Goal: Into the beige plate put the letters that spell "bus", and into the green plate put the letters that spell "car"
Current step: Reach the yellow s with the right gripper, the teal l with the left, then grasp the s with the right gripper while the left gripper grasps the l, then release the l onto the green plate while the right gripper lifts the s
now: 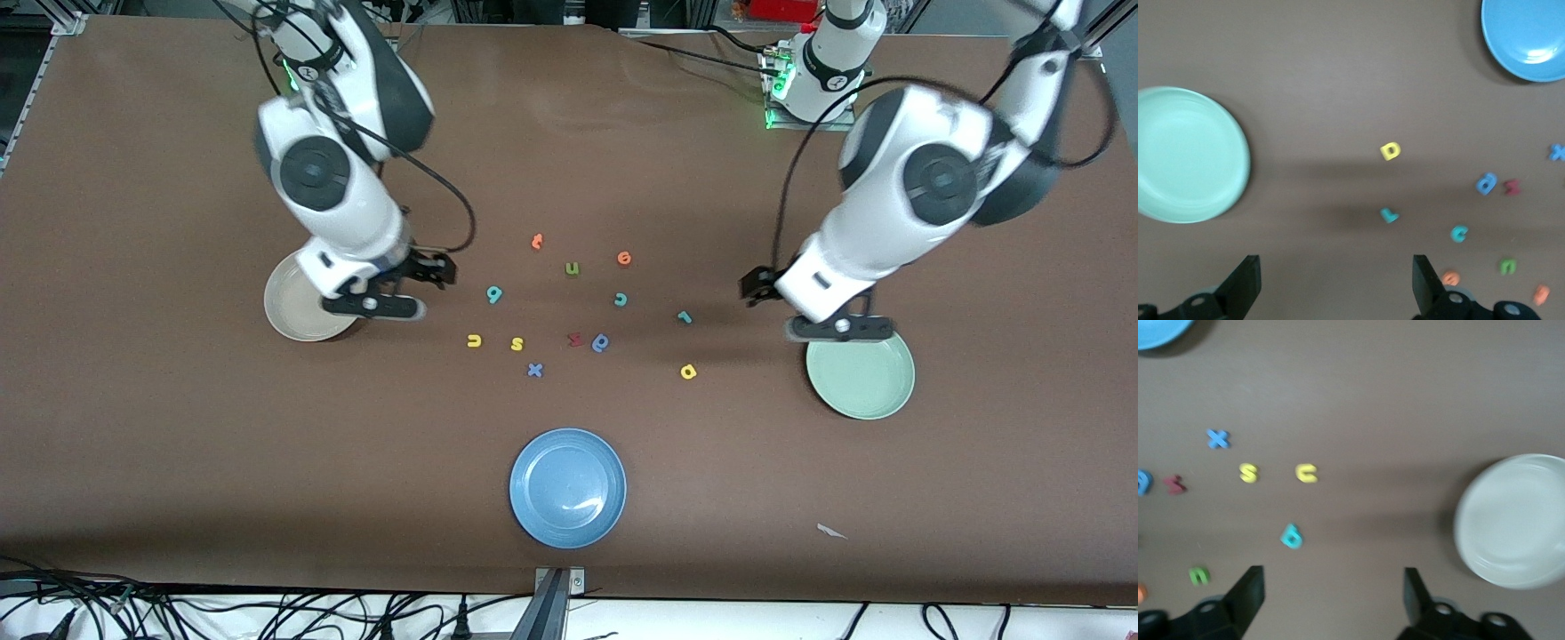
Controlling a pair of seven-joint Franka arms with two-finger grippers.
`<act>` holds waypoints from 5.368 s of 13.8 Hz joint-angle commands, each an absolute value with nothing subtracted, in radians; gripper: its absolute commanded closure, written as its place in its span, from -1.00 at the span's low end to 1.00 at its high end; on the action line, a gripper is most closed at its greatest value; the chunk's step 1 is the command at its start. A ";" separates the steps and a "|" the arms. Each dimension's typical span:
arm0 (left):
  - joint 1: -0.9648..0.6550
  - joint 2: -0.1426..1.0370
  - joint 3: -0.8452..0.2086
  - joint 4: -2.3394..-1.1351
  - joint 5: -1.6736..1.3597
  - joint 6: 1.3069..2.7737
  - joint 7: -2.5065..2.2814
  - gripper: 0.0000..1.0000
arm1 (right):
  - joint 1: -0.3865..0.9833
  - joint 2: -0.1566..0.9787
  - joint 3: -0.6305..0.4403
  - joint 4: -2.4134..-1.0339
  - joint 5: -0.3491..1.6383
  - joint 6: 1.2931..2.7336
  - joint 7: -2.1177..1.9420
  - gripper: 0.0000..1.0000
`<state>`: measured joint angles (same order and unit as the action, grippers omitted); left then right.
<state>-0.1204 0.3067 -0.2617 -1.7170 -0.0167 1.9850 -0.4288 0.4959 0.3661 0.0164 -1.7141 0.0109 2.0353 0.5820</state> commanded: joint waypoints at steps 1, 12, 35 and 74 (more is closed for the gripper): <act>-0.109 0.296 -0.313 -1.865 -0.014 2.164 -0.585 -1.00 | 0.520 0.472 0.008 -1.697 0.009 2.162 0.661 -0.04; -0.175 0.517 -0.333 -2.037 0.406 2.606 -1.303 -1.00 | 0.621 0.799 0.002 -1.517 -0.011 2.408 0.802 -0.02; -0.196 0.603 -0.337 -1.950 0.207 2.459 -1.384 0.05 | 0.607 0.750 -0.043 -1.520 -0.002 2.287 0.689 -0.69; 0.209 0.702 -0.321 -1.631 0.468 2.035 0.015 -0.70 | 0.623 0.680 -0.110 -1.516 0.086 2.073 0.605 0.89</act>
<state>0.1879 0.6706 -0.3103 -1.6444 0.4377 1.9986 -0.0776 0.6319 0.7591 -0.0749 -1.5009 0.0887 2.1700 0.6759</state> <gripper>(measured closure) 0.771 0.731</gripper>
